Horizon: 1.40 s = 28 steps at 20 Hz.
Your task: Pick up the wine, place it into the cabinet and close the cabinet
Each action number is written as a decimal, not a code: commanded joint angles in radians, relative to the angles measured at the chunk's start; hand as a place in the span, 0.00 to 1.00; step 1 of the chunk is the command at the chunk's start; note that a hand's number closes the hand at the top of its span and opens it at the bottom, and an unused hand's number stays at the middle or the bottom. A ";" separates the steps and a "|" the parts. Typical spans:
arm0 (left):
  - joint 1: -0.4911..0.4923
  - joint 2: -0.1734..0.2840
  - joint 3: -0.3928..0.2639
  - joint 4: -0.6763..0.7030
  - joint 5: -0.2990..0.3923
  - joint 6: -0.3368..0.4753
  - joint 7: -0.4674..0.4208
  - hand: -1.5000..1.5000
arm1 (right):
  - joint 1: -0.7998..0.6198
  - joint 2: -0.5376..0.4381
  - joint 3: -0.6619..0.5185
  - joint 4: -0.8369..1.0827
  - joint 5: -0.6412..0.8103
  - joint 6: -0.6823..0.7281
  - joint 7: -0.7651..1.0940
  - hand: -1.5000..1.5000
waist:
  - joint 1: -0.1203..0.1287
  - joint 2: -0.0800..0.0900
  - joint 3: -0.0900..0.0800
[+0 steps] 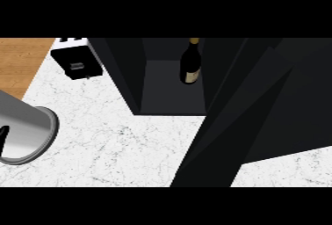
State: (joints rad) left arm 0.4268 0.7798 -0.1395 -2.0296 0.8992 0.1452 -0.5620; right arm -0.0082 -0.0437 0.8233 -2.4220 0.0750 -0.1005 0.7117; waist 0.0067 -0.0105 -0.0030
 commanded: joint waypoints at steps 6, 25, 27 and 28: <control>-0.080 -0.017 0.026 0.040 0.046 -0.030 0.066 0.00 | -0.305 0.039 0.190 0.107 0.103 -0.218 0.009 1.00 | -0.001 0.007 -0.001; -0.169 -0.051 0.038 0.036 0.051 -0.015 0.163 0.00 | -0.998 0.041 -0.152 0.581 -0.251 -0.454 -0.009 1.00 | 0.037 0.017 0.000; -0.126 -0.067 0.029 -0.003 0.033 -0.011 0.155 0.00 | -1.045 0.042 -0.170 0.705 -0.289 -0.452 -0.098 1.00 | 0.047 0.016 0.001; -0.168 -0.104 -0.011 0.061 0.001 -0.013 0.133 0.00 | -1.083 0.042 -0.203 0.744 -0.337 -0.457 -0.112 1.00 | 0.036 0.019 0.001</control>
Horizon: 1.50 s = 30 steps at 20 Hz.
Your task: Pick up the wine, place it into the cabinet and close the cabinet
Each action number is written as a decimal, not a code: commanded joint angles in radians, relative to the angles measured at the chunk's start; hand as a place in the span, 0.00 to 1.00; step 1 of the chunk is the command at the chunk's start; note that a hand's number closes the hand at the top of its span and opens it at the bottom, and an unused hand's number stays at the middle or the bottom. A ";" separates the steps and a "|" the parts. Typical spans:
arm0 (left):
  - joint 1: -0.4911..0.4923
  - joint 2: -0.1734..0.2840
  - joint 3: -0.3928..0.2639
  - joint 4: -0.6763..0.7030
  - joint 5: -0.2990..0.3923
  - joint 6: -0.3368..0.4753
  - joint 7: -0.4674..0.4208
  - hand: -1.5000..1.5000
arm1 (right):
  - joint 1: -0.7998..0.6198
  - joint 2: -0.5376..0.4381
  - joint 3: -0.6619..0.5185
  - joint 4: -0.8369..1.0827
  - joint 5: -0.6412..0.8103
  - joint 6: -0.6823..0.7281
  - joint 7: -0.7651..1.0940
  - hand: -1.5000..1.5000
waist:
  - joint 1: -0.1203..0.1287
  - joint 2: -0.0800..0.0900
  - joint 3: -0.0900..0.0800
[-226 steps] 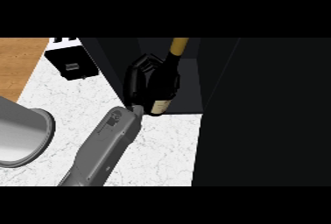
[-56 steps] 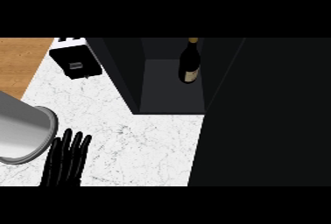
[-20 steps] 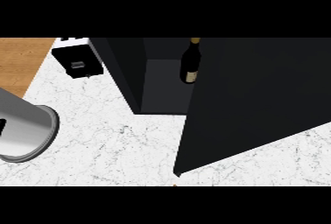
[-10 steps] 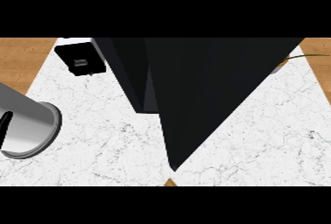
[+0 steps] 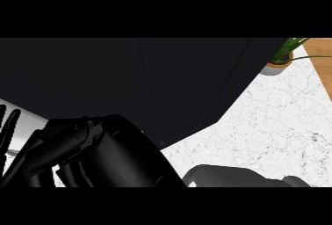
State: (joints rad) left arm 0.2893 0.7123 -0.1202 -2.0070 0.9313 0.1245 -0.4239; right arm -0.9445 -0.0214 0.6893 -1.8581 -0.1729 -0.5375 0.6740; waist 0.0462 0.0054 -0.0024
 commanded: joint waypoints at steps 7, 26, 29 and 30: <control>-0.024 -0.025 0.056 0.025 -0.002 -0.014 0.033 0.00 | -0.300 0.021 -0.183 0.439 0.007 0.119 -0.130 1.00 | -0.023 -0.003 0.001; -0.078 -0.075 0.069 0.047 -0.057 -0.021 0.095 0.00 | -0.301 -0.073 -0.376 0.889 -0.042 0.348 -0.488 1.00 | -0.022 0.006 0.001; -0.071 -0.076 0.066 0.034 -0.067 -0.027 0.092 0.00 | -0.267 -0.094 -0.354 0.905 -0.005 0.343 -0.528 1.00 | -0.019 0.006 0.001; -0.069 -0.112 0.017 0.021 -0.105 0.011 0.080 0.00 | -0.274 -0.088 -0.354 0.905 -0.002 0.336 -0.521 1.00 | -0.023 0.006 0.001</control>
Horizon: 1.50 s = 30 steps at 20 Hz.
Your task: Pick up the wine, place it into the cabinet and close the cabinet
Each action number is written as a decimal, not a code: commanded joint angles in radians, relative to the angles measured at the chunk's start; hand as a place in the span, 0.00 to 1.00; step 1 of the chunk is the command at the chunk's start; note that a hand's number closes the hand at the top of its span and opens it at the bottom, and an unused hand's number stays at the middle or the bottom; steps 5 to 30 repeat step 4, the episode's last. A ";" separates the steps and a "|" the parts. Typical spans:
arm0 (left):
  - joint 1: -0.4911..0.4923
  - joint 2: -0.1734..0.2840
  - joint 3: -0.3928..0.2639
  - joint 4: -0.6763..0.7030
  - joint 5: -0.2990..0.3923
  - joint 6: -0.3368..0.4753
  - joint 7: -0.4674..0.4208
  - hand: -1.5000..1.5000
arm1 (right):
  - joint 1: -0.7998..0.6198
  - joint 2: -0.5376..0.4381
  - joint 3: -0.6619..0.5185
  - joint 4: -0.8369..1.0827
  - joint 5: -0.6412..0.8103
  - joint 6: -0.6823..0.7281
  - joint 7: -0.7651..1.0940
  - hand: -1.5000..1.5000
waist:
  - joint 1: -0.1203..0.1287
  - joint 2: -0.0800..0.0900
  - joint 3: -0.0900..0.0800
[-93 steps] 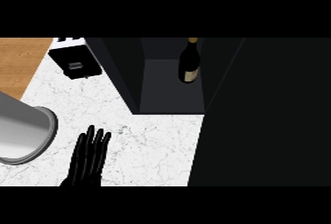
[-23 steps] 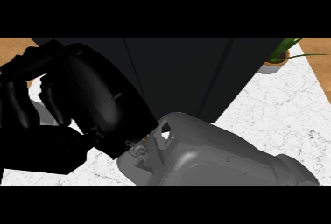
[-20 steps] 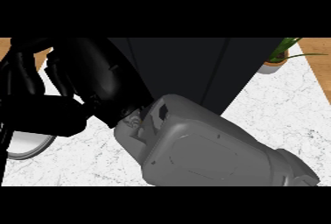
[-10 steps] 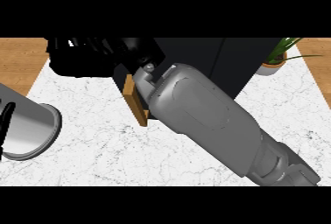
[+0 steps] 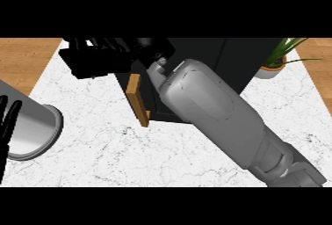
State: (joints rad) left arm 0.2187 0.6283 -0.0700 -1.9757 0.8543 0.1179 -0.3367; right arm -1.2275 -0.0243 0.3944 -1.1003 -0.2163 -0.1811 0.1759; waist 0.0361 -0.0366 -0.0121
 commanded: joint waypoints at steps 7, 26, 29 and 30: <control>-0.008 -0.017 -0.008 -0.011 -0.005 0.021 0.021 0.00 | 0.025 -0.078 -0.060 0.157 0.052 -0.027 -0.055 1.00 | -0.008 0.046 0.011; -0.008 -0.017 -0.008 -0.011 -0.005 0.021 0.021 0.00 | 0.025 -0.078 -0.060 0.157 0.052 -0.027 -0.055 1.00 | -0.008 0.046 0.011; -0.008 -0.017 -0.008 -0.011 -0.005 0.021 0.021 0.00 | 0.025 -0.078 -0.060 0.157 0.052 -0.027 -0.055 1.00 | -0.008 0.046 0.011; -0.008 -0.017 -0.008 -0.011 -0.005 0.021 0.021 0.00 | 0.025 -0.078 -0.060 0.157 0.052 -0.027 -0.055 1.00 | -0.008 0.046 0.011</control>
